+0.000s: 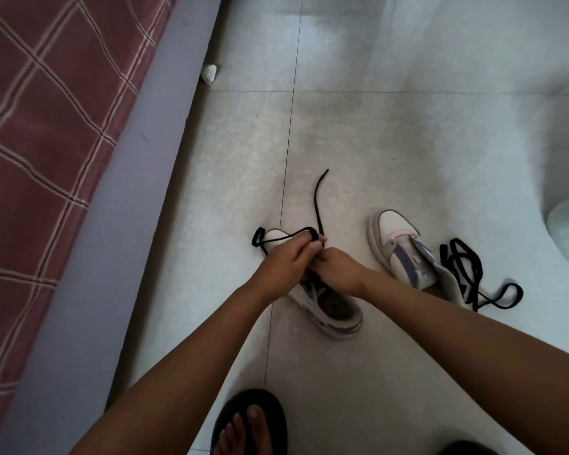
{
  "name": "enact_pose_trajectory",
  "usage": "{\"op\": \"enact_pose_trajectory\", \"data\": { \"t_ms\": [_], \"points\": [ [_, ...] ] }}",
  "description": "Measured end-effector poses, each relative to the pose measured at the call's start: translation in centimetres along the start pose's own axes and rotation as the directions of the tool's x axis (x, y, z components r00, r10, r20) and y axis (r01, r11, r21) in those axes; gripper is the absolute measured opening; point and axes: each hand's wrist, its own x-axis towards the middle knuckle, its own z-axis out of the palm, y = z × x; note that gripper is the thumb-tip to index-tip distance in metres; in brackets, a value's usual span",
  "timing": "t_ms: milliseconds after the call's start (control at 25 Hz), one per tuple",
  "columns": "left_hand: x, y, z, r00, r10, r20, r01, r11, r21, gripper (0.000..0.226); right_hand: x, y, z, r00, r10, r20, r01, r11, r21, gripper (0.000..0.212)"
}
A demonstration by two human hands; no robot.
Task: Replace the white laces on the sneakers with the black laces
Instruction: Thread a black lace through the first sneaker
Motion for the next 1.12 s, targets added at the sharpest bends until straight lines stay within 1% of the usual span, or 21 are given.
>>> {"op": "enact_pose_trajectory", "data": {
  "t_ms": [40, 80, 120, 200, 240, 280, 320, 400, 440, 520, 640, 720, 800, 840, 880, 920, 960, 1000, 1040, 1080, 1120],
  "points": [
    [-0.2, 0.0, -0.1, 0.998, -0.009, 0.055, 0.002, 0.99, 0.139, 0.028, 0.0, -0.1, -0.4, 0.999, 0.054, 0.007, -0.055, 0.99, 0.127, 0.033],
    [-0.7, -0.3, -0.4, 0.997, -0.028, 0.074, 0.006, 0.96, 0.28, 0.035, -0.2, -0.2, -0.8, 0.994, 0.106, 0.023, -0.108, 0.959, 0.263, 0.035],
    [-1.2, -0.5, -0.8, 0.998, -0.034, 0.058, 0.007, 0.915, 0.403, 0.035, -0.5, -0.2, -1.3, 0.989, 0.141, 0.041, -0.147, 0.918, 0.368, 0.036],
    [-2.6, -0.8, -1.8, 1.0, 0.015, 0.014, -0.02, 0.832, 0.554, 0.025, -0.8, -0.1, -2.0, 0.981, 0.181, 0.062, -0.19, 0.871, 0.453, 0.028],
    [-3.3, -0.9, -2.4, 0.999, -0.009, 0.042, -0.017, 0.817, 0.577, 0.022, -0.9, 0.0, -2.1, 0.977, 0.203, 0.07, -0.211, 0.848, 0.487, 0.023],
    [-4.0, -0.8, -2.9, 0.991, -0.089, 0.101, 0.017, 0.826, 0.563, 0.022, -0.9, 0.2, -2.2, 0.97, 0.226, 0.088, -0.238, 0.81, 0.536, 0.018],
    [-4.5, -0.5, -3.2, 0.963, -0.196, 0.184, 0.068, 0.839, 0.541, 0.022, -1.0, 0.2, -2.1, 0.964, 0.241, 0.117, -0.262, 0.76, 0.595, 0.014],
    [-4.7, -0.1, -3.4, 0.877, -0.355, 0.324, 0.139, 0.833, 0.535, 0.023, -1.1, 0.1, -1.8, 0.959, 0.226, 0.172, -0.283, 0.698, 0.658, 0.012],
    [-4.4, 0.0, -3.2, 0.838, -0.407, 0.365, 0.157, 0.819, 0.552, 0.023, -1.2, 0.0, -1.5, 0.962, 0.205, 0.181, -0.273, 0.711, 0.648, 0.013],
    [-3.6, 0.1, -2.5, 0.756, -0.506, 0.414, 0.212, 0.789, 0.577, 0.024, -1.2, -0.2, -0.9, 0.975, 0.156, 0.161, -0.222, 0.771, 0.597, 0.013],
    [-3.5, -1.2, -1.2, 0.608, -0.616, 0.501, 0.361, 0.776, 0.517, 0.034, -1.1, -0.5, -0.2, 0.988, 0.119, 0.096, -0.153, 0.809, 0.567, 0.013],
    [-4.6, -2.7, -1.3, 0.543, -0.656, 0.525, 0.494, 0.755, 0.432, 0.048, -0.9, -0.5, -0.4, 0.994, 0.104, 0.045, -0.111, 0.807, 0.581, 0.014],
    [-5.5, -4.4, -2.5, 0.482, -0.724, 0.493, 0.699, 0.657, 0.282, 0.061, -0.7, -0.2, -0.8, 0.995, 0.096, 0.003, -0.079, 0.805, 0.587, 0.015],
    [-5.8, -5.0, -3.1, 0.464, -0.762, 0.452, 0.737, 0.615, 0.28, 0.064, -0.6, 0.1, -1.1, 0.996, 0.089, -0.006, -0.068, 0.798, 0.599, 0.015],
    [-5.8, -5.5, -3.7, 0.46, -0.798, 0.39, 0.729, 0.59, 0.348, 0.064, -0.4, 0.4, -1.2, 0.997, 0.083, -0.005, -0.062, 0.78, 0.622, 0.015],
    [-5.6, -5.8, -4.2, 0.501, -0.815, 0.29, 0.649, 0.576, 0.497, 0.059, -0.3, 0.6, -1.2, 0.997, 0.081, -0.001, -0.061, 0.763, 0.644, 0.015],
    [-5.0, -5.9, -4.2, 0.612, -0.773, 0.163, 0.538, 0.559, 0.631, 0.05, -0.1, 0.9, -1.2, 0.996, 0.086, 0.004, -0.067, 0.755, 0.653, 0.014],
    [-4.1, -5.2, -4.1, 0.781, -0.622, 0.059, 0.422, 0.595, 0.683, 0.042, 0.0, 1.1, -1.2, 0.996, 0.093, 0.011, -0.078, 0.756, 0.65, 0.014],
    [-3.3, -4.1, -3.5, 0.908, -0.418, 0.005, 0.327, 0.719, 0.613, 0.04, 0.0, 1.2, -1.2, 0.995, 0.1, 0.022, -0.09, 0.759, 0.645, 0.015],
    [-2.7, -2.9, -2.9, 0.969, -0.246, -0.021, 0.228, 0.858, 0.46, 0.039, 0.0, 1.3, -1.2, 0.995, 0.1, 0.028, -0.095, 0.762, 0.64, 0.016],
    [-2.0, -2.0, -2.2, 0.99, -0.139, -0.036, 0.143, 0.943, 0.3, 0.037, 0.0, 1.3, -1.2, 0.995, 0.094, 0.03, -0.091, 0.764, 0.639, 0.015]
  ]
}}
